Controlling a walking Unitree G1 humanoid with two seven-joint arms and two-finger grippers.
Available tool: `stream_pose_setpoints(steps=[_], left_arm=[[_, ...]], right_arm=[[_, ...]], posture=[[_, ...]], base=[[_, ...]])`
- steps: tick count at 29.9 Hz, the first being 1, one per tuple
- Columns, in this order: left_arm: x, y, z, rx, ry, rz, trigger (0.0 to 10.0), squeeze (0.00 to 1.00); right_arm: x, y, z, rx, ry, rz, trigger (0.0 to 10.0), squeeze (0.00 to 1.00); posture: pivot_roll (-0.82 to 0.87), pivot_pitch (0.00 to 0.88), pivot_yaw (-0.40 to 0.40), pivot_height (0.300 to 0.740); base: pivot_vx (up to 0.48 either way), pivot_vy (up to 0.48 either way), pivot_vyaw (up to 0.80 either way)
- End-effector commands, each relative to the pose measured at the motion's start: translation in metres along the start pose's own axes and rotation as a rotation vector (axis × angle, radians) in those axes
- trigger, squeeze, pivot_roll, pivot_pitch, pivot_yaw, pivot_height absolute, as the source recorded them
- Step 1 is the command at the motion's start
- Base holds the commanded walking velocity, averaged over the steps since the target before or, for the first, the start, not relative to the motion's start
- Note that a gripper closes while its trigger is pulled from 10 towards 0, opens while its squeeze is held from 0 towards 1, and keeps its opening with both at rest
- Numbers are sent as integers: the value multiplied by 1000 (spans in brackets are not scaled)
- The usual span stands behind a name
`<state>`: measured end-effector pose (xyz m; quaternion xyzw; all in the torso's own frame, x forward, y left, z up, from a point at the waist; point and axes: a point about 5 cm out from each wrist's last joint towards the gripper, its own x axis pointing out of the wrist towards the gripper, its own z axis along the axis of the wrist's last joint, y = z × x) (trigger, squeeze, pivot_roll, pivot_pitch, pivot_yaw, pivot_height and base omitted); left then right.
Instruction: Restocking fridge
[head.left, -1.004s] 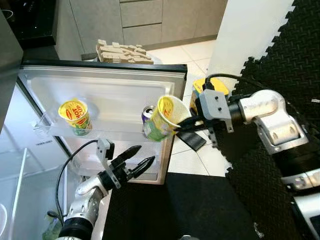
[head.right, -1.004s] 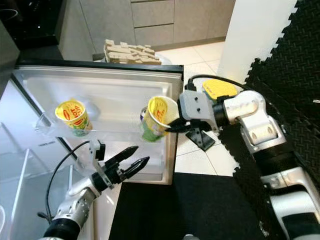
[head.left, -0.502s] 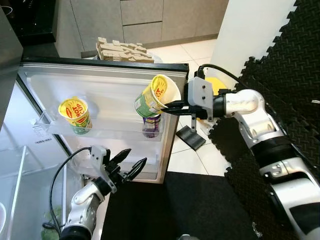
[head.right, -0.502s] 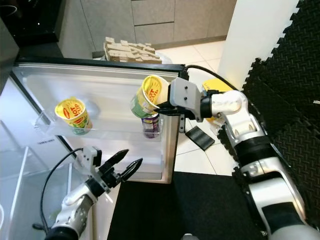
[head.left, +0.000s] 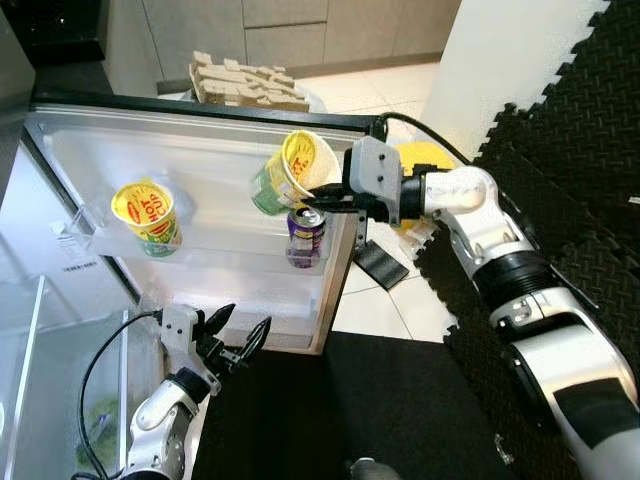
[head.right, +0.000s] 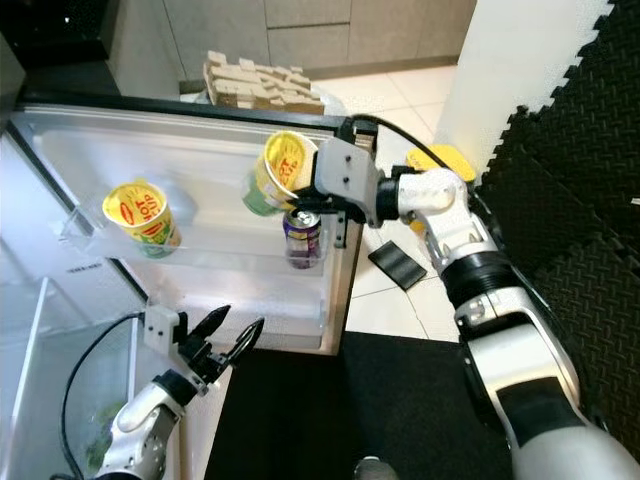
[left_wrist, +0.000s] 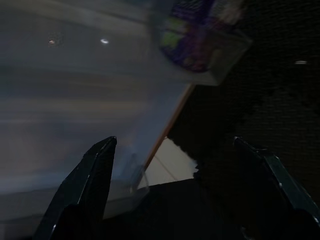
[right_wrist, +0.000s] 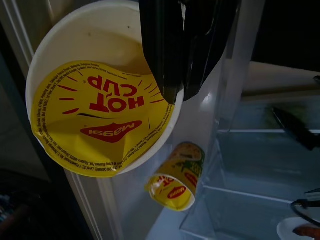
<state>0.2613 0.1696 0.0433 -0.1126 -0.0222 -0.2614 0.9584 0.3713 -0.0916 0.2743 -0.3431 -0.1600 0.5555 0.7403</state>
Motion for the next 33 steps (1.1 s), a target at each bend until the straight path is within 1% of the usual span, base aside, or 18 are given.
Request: stream_pose_setpoints(steps=[1,2,3,4,5,7,10,12,25,28,33], left_arm=[[-5,-4,-7,0,11,25,10000,0],[-5,-4,-7,0,11,25,10000,0],[-6,-4,-7,4,10,34,10000,0],[-6,-4,-7,10,9,43,10000,0],[-7,-3,-7,14,8,50,10000,0],[-8,-3,-6,19,5,61,10000,0],[-8,-3,-6,20,1,67,10000,0],[-8,-3,-6,22,-1,72,10000,0],[-6,-7,-8,29,6,71,10000,0],[-4,-9,-8,37,9,52,10000,0],[0,-14,-8,37,10,34,10000,0]], right_arm=[[4,2,-3,-10,8,5,39,0],[4,2,-3,-10,8,5,39,0],[5,3,-4,-8,10,4,1412,0],[7,2,-4,-4,7,-3,4706,0],[8,1,-4,7,1,-10,10000,0],[11,0,-3,7,5,-12,10000,0],[13,-1,-4,4,27,-8,10000,0],[14,-2,-5,5,45,-11,10000,0],[13,-6,-8,1,66,-47,10000,0],[11,-9,-10,-4,91,-71,10000,0],[4,-15,-19,-31,217,-98,10000,0]], posture=[[-117,225,-51,740],[-117,225,-51,740],[-116,227,-52,740],[-113,230,-54,740],[-112,232,-53,740],[-108,238,-56,740],[-107,238,-56,740],[-104,242,-59,740],[-99,231,-59,740],[-99,225,-59,740],[-98,218,-61,740]], base=[[0,0,0],[0,0,0],[0,0,0],[0,0,0],[0,0,0],[0,0,0],[0,0,550],[0,0,759],[0,0,715],[0,0,0],[0,0,0]])
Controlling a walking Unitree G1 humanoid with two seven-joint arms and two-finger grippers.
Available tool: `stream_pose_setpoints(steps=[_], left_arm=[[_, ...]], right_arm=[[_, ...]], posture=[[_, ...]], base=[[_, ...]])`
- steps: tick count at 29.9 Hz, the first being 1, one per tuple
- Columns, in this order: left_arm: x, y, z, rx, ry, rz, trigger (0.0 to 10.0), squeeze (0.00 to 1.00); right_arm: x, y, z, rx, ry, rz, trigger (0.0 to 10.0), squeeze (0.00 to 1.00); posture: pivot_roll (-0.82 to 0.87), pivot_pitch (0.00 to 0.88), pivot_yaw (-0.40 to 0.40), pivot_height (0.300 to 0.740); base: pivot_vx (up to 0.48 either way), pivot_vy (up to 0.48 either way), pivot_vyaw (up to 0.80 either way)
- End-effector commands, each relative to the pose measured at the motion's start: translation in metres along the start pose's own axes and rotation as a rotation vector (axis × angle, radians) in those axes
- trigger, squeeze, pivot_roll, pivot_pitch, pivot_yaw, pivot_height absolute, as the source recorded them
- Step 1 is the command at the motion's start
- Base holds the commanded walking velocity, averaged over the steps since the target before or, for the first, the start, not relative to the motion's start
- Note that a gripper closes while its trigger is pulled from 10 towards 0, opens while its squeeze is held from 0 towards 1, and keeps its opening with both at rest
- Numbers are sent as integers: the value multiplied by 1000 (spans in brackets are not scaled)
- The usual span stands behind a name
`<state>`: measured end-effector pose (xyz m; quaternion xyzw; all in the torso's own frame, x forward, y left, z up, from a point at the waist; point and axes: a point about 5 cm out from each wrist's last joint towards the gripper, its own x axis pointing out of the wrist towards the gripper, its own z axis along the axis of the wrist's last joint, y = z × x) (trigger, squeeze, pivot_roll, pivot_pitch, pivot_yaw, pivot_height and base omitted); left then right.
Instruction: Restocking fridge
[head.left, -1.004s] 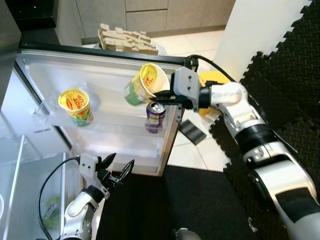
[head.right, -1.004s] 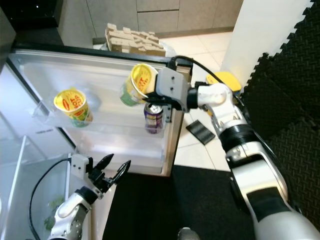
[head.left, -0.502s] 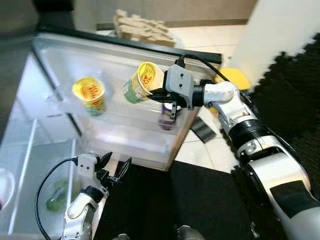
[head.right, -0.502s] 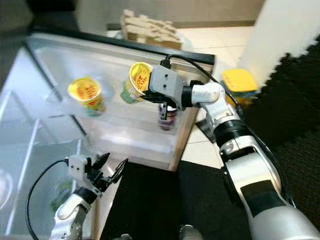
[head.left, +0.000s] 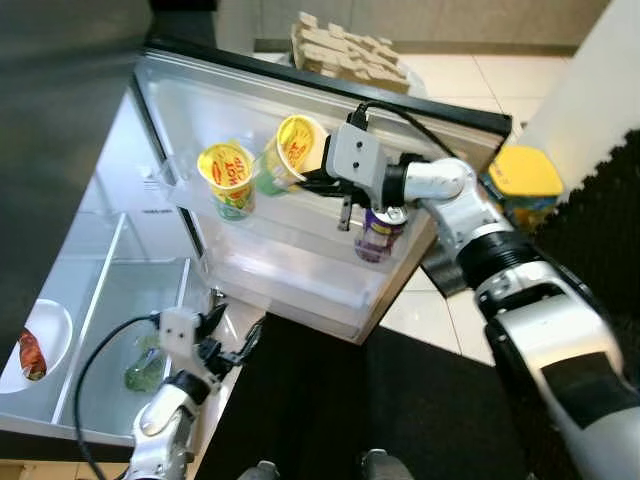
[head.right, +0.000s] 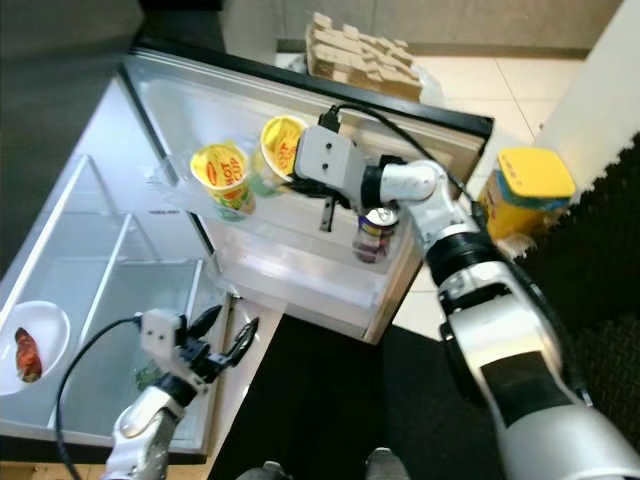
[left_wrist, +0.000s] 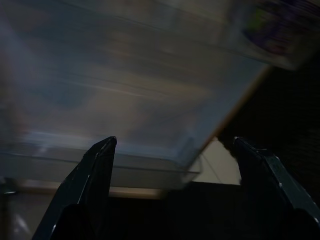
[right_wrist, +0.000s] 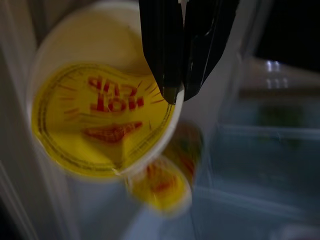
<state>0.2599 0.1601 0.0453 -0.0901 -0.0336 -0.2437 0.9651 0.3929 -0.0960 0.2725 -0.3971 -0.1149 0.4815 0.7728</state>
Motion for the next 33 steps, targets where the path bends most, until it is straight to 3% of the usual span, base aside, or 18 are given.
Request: stream_pose_setpoints(steps=[1,13,22,33], left_arm=[[-3,-5,-8,-12,26,-1,10000,0],[-2,-9,-10,-10,29,-1,10000,0],[-3,-16,-12,-15,31,-15,10000,0],[-7,-19,-12,-19,27,-20,10000,0]], right_arm=[[0,-1,-5,-10,60,3,10000,0],[1,2,-7,-110,145,84,10000,0],[10,9,-14,-204,228,65,10000,0],[11,7,-14,-202,239,40,10000,0]], posture=[[-100,216,-62,740],[-106,216,-70,740],[-108,242,-72,740],[-107,274,-80,740]], base=[[0,0,0],[0,0,0],[0,0,0],[0,0,0]])
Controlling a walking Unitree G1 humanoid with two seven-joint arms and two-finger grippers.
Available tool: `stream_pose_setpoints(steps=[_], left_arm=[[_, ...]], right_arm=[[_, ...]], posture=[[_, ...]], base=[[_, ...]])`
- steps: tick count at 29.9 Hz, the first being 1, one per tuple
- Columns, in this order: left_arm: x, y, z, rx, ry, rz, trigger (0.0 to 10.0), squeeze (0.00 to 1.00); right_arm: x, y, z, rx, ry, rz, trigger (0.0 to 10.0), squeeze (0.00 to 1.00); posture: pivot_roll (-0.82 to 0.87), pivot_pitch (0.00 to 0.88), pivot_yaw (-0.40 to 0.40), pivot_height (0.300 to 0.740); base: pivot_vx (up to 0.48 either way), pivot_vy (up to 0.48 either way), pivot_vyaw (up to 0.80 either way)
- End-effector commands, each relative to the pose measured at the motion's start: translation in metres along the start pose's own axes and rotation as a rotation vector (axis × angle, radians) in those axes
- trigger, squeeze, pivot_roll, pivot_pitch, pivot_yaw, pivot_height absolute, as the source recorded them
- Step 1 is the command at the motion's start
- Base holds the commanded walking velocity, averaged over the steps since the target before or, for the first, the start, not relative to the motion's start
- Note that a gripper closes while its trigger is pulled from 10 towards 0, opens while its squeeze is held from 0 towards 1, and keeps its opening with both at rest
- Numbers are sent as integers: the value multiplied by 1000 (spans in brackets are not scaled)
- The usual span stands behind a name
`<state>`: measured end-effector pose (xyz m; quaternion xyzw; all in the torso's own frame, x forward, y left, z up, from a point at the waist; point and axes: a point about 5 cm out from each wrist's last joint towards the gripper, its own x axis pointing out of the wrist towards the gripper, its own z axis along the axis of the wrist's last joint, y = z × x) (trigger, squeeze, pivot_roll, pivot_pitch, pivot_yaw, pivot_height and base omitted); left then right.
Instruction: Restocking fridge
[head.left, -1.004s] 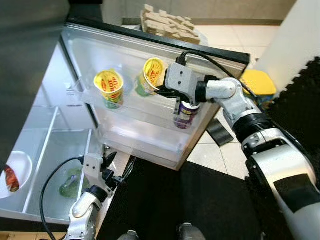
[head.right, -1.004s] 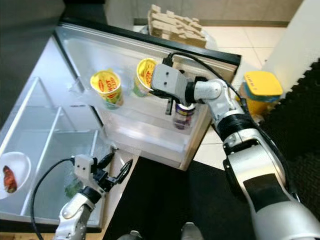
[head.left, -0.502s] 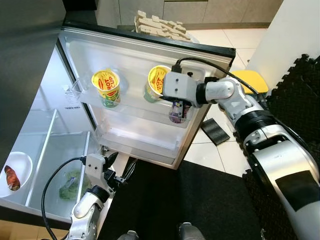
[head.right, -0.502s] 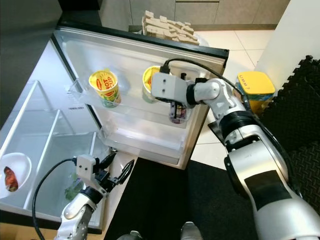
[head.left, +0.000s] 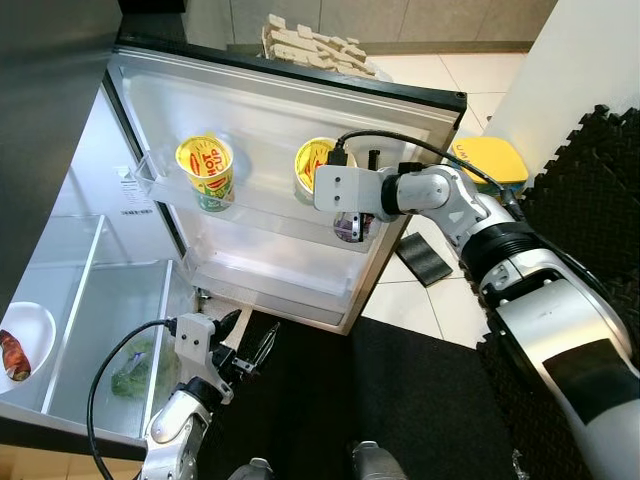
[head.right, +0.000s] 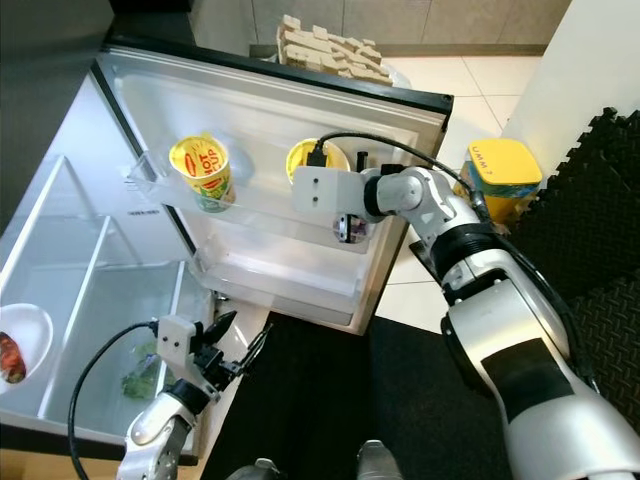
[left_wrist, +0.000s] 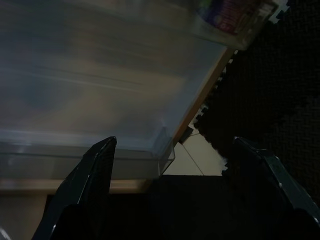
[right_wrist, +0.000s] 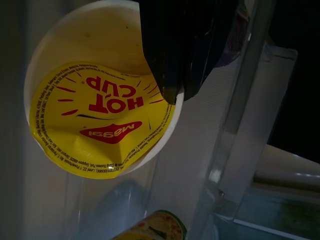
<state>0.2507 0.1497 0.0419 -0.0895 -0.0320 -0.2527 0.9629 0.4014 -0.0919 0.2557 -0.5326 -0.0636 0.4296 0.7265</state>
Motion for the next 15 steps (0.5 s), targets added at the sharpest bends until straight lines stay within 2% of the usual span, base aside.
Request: stream_pose_setpoints(steps=[1,9,10,11,13,15], left_arm=[[-4,-7,-7,-19,22,-2,10000,0],[-5,-9,-8,-25,25,-6,10000,0],[-5,-10,-8,-26,26,-7,10000,0],[-5,-10,-8,-26,26,-7,10000,0],[-6,-10,-8,-27,27,-8,10000,0],[-6,-10,-8,-27,27,-8,10000,0]], right_arm=[[0,0,0,12,-10,7,10000,0],[2,-4,8,27,-61,-2,10000,0],[2,-4,9,24,-62,-2,10000,133],[2,-4,9,24,-62,-2,10000,133],[2,-4,8,20,-61,-1,10000,537],[2,-4,8,20,-61,-1,10000,537]], posture=[[-107,277,-81,740],[-106,282,-84,740],[-107,283,-83,740],[-107,283,-83,740],[-108,282,-83,740],[-108,282,-83,740]], base=[[0,0,0],[0,0,0],[0,0,0],[0,0,0],[0,0,0],[0,0,0]])
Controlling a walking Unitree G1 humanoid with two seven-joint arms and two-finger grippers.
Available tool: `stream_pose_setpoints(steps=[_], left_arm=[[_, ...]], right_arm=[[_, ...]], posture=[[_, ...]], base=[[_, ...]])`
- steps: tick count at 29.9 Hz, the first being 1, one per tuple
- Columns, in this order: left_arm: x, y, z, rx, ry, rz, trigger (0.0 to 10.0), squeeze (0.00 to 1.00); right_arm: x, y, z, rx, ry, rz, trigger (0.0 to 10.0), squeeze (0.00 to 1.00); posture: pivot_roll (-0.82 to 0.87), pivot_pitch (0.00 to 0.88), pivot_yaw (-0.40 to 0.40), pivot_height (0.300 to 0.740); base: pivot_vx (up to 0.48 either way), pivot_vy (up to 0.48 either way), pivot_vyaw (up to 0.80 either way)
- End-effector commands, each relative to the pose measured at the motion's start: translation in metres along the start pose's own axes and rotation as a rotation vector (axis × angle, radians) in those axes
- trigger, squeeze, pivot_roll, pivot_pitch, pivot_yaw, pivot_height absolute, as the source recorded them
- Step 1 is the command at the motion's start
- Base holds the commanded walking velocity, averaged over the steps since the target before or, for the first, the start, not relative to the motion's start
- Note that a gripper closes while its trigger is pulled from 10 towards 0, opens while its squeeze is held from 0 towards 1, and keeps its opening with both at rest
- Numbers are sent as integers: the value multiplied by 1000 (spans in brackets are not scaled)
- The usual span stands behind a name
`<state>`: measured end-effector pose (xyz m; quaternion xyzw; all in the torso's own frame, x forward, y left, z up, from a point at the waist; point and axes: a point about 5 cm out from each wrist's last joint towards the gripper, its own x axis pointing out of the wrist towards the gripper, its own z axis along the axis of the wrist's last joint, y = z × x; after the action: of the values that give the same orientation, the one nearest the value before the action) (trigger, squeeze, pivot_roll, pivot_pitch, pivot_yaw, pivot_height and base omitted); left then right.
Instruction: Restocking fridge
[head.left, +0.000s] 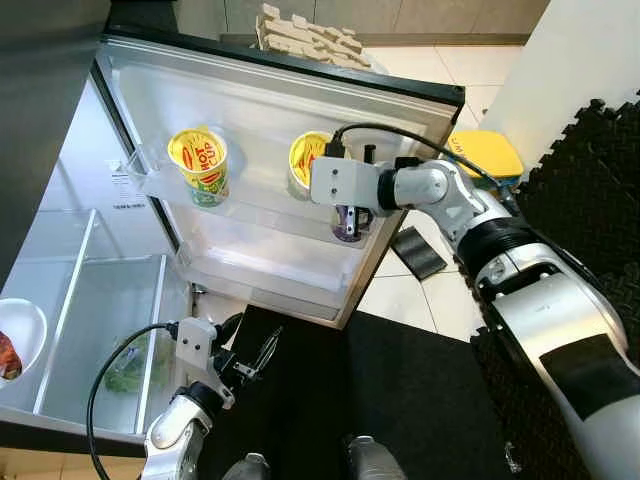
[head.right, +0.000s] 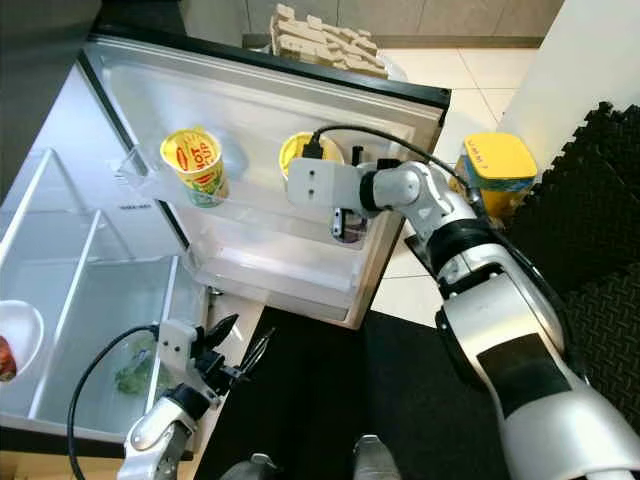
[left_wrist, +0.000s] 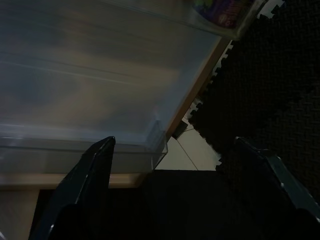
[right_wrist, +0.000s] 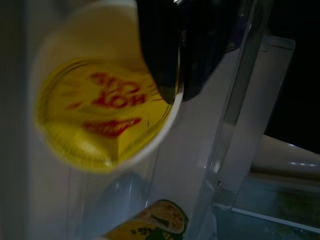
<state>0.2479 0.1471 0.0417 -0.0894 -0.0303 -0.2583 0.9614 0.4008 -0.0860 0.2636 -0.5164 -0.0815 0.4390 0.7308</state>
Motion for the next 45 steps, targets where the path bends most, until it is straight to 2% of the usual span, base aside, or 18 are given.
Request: stream_pose_setpoints(steps=[1,2,3,4,13,23,28,32,38,41,42,45], left_arm=[[-4,-7,-8,-26,24,2,10000,0],[-4,-7,-8,-26,25,1,10000,0],[-4,-7,-8,-26,25,0,10000,0],[-4,-7,-8,-27,25,-1,10000,0],[-3,-8,-7,-29,25,-10,10000,0],[2,-9,-7,-31,28,-22,10000,0],[6,-3,-5,-23,27,-28,10000,0],[7,-2,-5,-22,29,-28,10000,0],[9,4,-5,-12,42,-14,10000,0],[10,9,-10,-14,66,13,10000,0],[10,9,-10,-14,66,13,10000,0],[11,13,-13,-13,84,25,10000,0]], right_arm=[[0,0,1,-3,-8,-14,10000,596],[0,-2,1,-6,-5,-27,10000,565],[0,-3,1,-7,-5,-30,10000,157],[-1,-3,1,-5,-7,-31,10000,0],[-2,-8,3,-10,-11,-53,10000,0],[-9,-22,10,-9,-48,-91,10000,0],[-22,-37,19,107,-177,-72,10000,0],[-25,-36,17,118,-199,-49,10000,0],[-42,-39,11,164,-266,-35,10000,0],[-62,-43,5,264,-356,-101,10000,0],[-62,-43,5,264,-356,-101,10000,0],[-75,-36,-2,360,-434,-124,10000,0]], posture=[[-109,282,-82,740],[-109,282,-82,740],[-109,282,-82,740],[-109,282,-82,740],[-110,280,-79,740],[-106,259,-76,740],[-95,221,-66,740],[-90,203,-66,740],[-89,166,-65,740],[-89,137,-56,740],[-89,137,-56,740],[-95,118,-46,740]], base=[[0,0,0],[0,0,0],[0,0,0],[0,0,0],[0,0,0],[0,0,0],[0,0,0],[0,0,0],[0,0,0],[0,0,0],[0,0,0],[0,0,0]])
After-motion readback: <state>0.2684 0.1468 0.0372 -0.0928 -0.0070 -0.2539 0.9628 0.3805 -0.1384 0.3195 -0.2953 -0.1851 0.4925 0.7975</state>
